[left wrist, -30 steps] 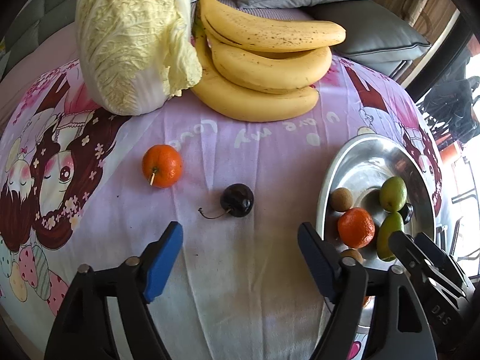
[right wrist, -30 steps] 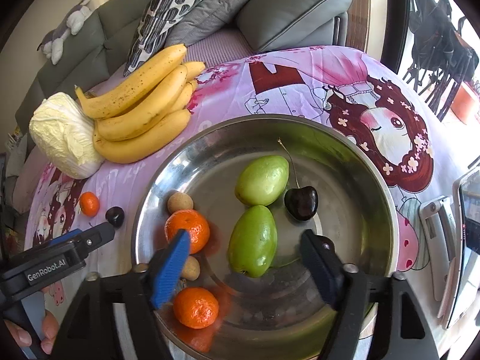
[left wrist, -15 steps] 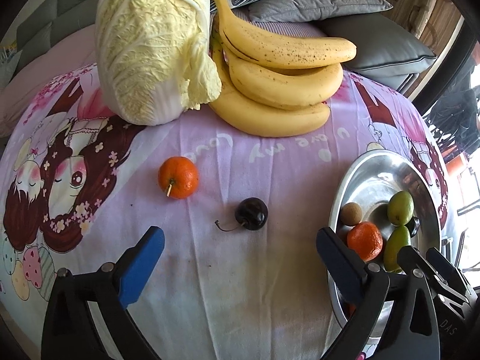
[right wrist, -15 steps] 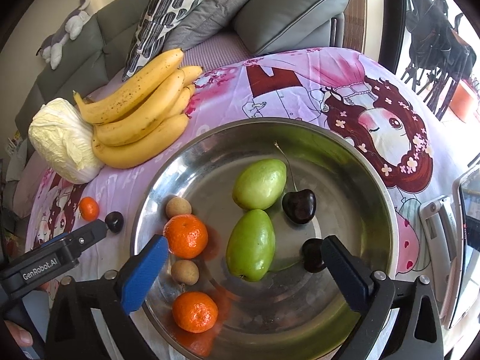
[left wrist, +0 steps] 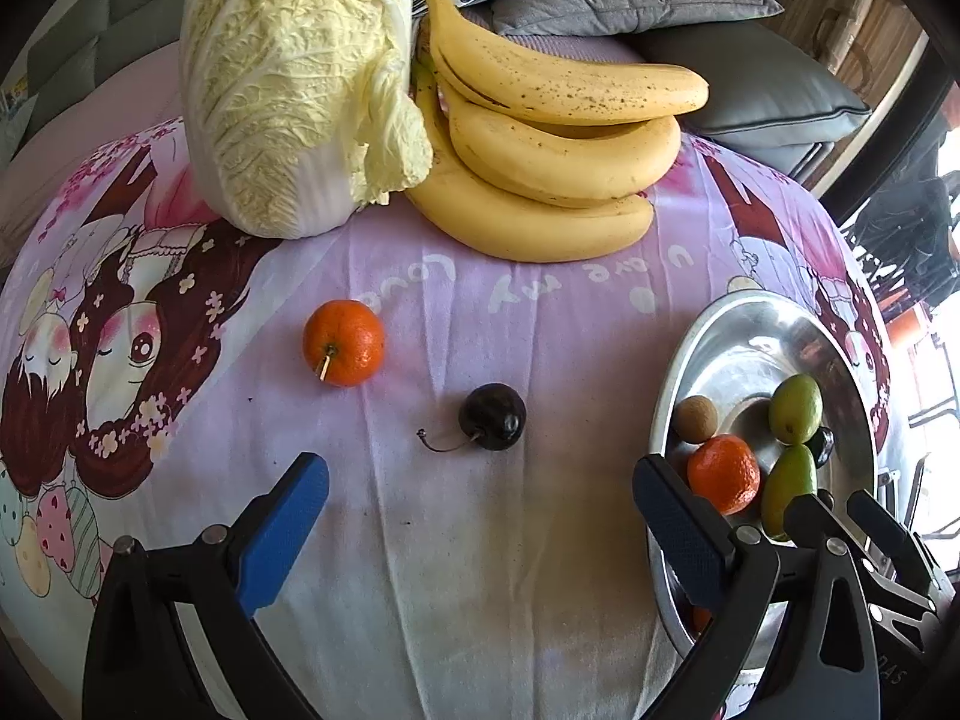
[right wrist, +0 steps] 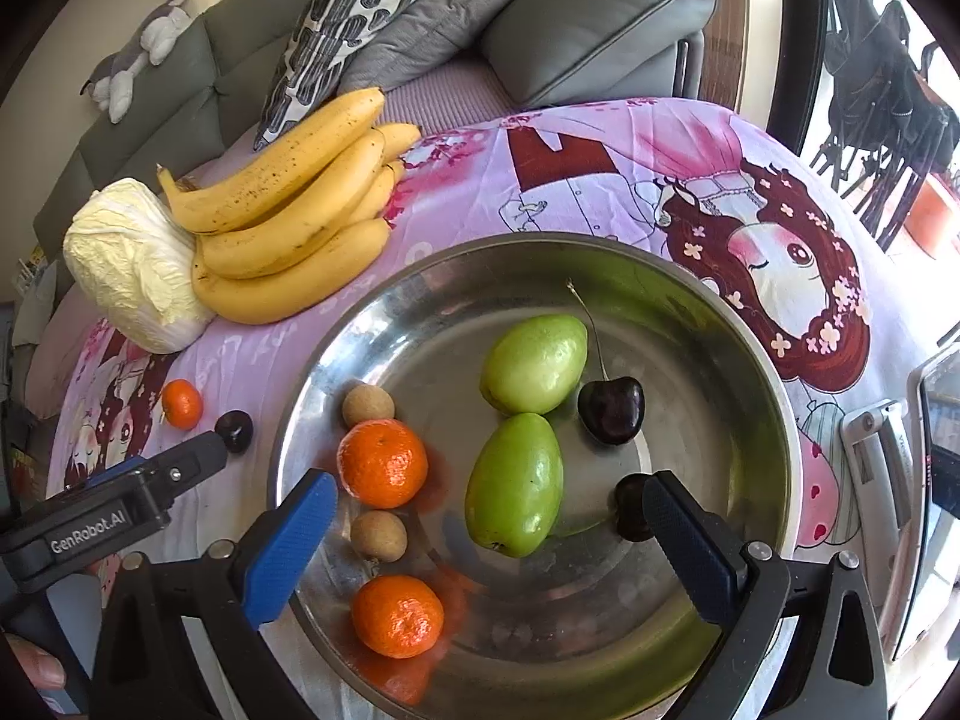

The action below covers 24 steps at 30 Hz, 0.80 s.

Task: Organize fruits
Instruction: 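Withdraw both open tools from the bowl toward the tangerine and cherry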

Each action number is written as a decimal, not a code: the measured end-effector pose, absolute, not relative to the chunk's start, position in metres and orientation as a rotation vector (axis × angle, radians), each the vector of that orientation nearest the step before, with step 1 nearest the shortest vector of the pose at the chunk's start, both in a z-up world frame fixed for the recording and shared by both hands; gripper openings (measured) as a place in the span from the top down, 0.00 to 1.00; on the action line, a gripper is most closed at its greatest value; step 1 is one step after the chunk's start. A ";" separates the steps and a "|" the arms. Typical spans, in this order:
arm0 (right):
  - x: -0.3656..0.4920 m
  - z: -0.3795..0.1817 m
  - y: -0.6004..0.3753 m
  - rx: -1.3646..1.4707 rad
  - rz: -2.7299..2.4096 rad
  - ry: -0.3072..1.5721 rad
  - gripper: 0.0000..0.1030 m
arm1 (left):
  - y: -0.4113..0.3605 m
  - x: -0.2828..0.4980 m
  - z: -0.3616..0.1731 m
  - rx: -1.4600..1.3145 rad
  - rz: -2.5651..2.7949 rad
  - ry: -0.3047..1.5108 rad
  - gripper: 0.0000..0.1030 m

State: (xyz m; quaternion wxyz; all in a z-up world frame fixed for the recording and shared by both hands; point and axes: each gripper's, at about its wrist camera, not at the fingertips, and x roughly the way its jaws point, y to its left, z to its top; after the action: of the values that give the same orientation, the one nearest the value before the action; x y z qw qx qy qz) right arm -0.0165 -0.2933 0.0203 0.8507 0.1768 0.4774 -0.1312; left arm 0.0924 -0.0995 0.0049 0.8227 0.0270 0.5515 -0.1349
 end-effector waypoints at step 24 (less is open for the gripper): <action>-0.011 0.038 -0.251 0.286 -0.212 1.000 0.00 | -0.072 0.090 0.016 0.052 -0.280 1.186 0.02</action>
State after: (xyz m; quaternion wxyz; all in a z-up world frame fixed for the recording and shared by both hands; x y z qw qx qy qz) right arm -0.0114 -0.2510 0.0378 0.8624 0.1363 0.4769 -0.1012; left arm 0.0904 -0.0721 0.0156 0.8197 0.0245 0.5569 -0.1314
